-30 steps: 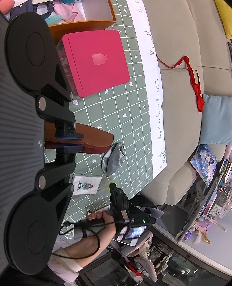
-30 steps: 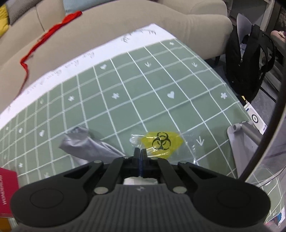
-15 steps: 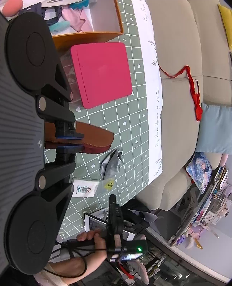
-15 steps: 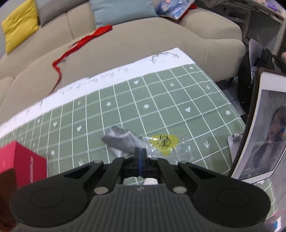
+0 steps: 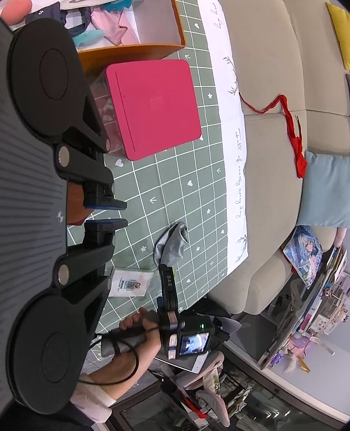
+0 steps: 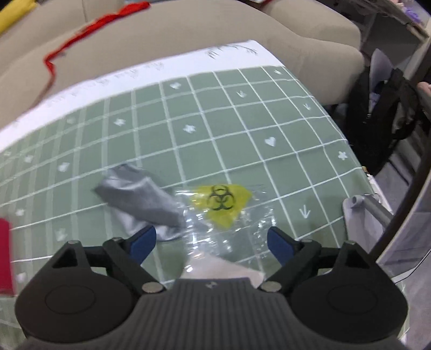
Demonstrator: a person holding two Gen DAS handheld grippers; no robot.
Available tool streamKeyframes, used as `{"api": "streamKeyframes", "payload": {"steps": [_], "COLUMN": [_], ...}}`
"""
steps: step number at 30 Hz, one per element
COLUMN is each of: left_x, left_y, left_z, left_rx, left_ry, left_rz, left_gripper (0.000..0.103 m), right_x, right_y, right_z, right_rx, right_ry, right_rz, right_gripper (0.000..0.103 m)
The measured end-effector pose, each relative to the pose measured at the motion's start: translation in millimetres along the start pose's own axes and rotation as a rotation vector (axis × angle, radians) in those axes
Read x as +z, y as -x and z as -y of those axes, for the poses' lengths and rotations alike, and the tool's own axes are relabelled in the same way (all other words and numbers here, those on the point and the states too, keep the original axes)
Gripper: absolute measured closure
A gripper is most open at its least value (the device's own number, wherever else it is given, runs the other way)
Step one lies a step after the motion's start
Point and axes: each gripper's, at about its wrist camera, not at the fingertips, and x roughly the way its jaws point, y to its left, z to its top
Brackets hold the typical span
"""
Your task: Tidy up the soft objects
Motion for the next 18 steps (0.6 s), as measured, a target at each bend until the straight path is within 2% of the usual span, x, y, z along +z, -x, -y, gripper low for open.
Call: {"api": "streamKeyframes", "payload": {"steps": [2, 5, 7, 10, 13, 14, 15, 18], "left_x": [-2, -15, -31, -50, -62, -65, -68, -75], "left_y": [-7, -32, -55, -83, -102, -107, -110, -123], "left_z": [-1, 11, 19, 26, 28, 29, 28, 29], "left_rx": [-0.004, -0.063, -0.030, -0.004, -0.013, -0.019, -0.011, 0.064], "left_ry": [-0.014, -0.130, -0.173, -0.217, -0.230, -0.250, -0.272, -0.319], "left_rz": [-0.025, -0.125, -0.175, -0.205, -0.223, -0.222, -0.218, -0.223], "left_gripper": [0.097, 0.092, 0.085, 0.073, 0.037, 0.018, 0.010, 0.008], "right_x": [1, 3, 4, 4, 5, 6, 6, 7], "right_y": [-11, -22, -30, -37, -38, -39, -40, -40], "right_z": [-2, 0, 1, 8, 11, 12, 12, 13], "right_rx": [-0.009, -0.027, -0.024, -0.009, 0.003, 0.002, 0.001, 0.008], "right_ry": [-0.001, -0.012, -0.030, -0.072, -0.084, -0.080, -0.076, -0.079], "right_rz": [-0.021, -0.031, -0.039, -0.050, -0.047, -0.048, -0.047, -0.045], "right_gripper": [0.015, 0.015, 0.015, 0.015, 0.016, 0.015, 0.015, 0.014]}}
